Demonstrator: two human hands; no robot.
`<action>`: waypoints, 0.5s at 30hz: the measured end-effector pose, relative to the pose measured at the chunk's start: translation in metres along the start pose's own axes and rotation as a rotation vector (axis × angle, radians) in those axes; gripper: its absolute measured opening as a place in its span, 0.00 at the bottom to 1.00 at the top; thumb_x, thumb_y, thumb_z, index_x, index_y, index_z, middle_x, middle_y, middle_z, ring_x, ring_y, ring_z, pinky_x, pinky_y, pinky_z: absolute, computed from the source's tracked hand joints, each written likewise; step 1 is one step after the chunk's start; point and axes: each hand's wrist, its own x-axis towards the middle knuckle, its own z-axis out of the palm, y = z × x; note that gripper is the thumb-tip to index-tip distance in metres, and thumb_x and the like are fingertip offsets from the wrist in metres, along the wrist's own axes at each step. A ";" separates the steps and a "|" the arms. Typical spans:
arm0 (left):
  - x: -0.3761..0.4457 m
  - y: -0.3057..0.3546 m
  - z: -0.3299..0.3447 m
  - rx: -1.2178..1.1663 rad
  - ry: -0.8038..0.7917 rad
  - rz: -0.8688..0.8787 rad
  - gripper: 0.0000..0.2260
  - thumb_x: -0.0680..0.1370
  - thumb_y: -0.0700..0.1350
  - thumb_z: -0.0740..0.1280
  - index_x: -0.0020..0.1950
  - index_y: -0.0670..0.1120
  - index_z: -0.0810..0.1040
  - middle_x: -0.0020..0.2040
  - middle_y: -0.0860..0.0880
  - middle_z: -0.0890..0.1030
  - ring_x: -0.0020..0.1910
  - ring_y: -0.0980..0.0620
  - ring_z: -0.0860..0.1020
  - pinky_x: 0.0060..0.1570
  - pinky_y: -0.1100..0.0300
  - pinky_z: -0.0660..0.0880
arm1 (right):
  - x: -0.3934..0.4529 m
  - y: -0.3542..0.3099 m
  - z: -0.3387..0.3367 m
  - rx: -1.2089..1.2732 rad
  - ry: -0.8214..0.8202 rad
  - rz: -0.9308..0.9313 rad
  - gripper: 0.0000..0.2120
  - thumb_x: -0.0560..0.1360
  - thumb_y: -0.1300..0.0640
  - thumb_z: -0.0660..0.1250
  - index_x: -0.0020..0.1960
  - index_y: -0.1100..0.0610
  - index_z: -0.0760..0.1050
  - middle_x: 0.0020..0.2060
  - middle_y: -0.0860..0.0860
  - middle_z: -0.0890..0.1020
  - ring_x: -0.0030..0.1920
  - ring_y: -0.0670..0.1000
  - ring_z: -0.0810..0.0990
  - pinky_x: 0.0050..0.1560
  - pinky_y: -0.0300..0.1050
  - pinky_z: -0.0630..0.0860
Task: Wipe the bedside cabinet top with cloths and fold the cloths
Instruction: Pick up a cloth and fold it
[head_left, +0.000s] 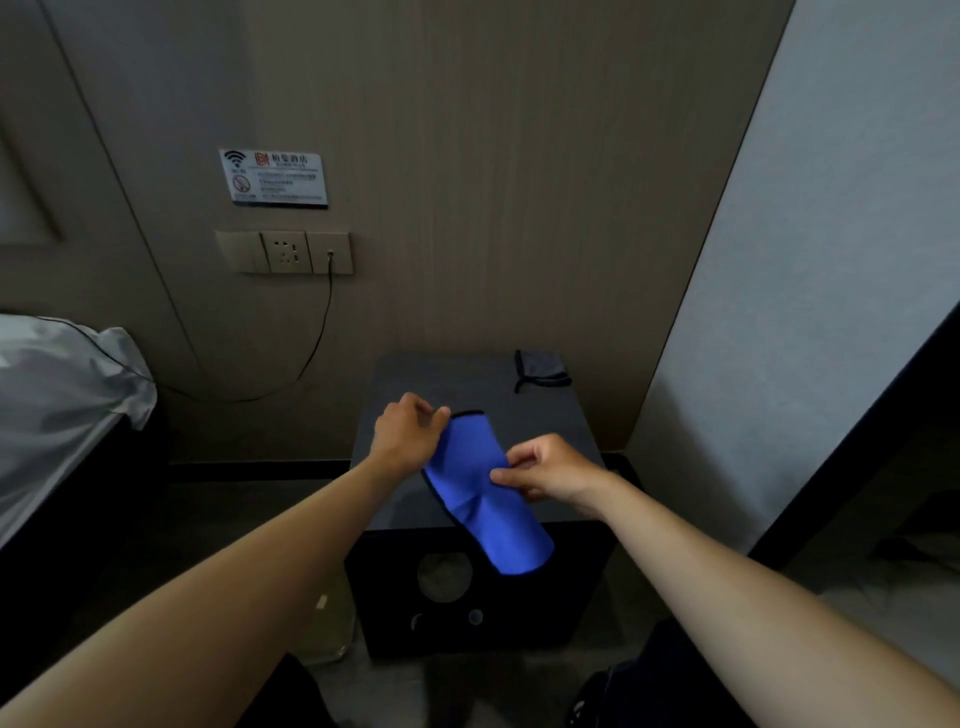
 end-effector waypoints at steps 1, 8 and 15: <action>0.001 -0.004 0.004 0.020 -0.045 -0.113 0.21 0.77 0.60 0.63 0.54 0.42 0.77 0.54 0.42 0.81 0.55 0.40 0.78 0.58 0.49 0.74 | 0.000 0.000 0.000 0.016 0.033 -0.008 0.08 0.73 0.58 0.75 0.49 0.61 0.81 0.36 0.51 0.83 0.35 0.43 0.82 0.33 0.36 0.76; -0.041 0.004 0.016 -0.649 -0.692 -0.592 0.24 0.82 0.63 0.50 0.50 0.46 0.76 0.43 0.46 0.78 0.42 0.50 0.78 0.43 0.57 0.71 | 0.004 -0.005 0.001 0.240 0.143 0.024 0.08 0.74 0.57 0.73 0.51 0.60 0.81 0.42 0.54 0.85 0.38 0.48 0.83 0.35 0.39 0.78; -0.033 0.006 0.023 -0.927 -0.354 -0.396 0.24 0.71 0.53 0.75 0.63 0.47 0.76 0.55 0.42 0.81 0.49 0.47 0.81 0.39 0.55 0.78 | 0.005 -0.010 -0.005 0.309 0.206 0.097 0.09 0.75 0.54 0.72 0.52 0.57 0.81 0.44 0.53 0.86 0.41 0.49 0.83 0.36 0.39 0.78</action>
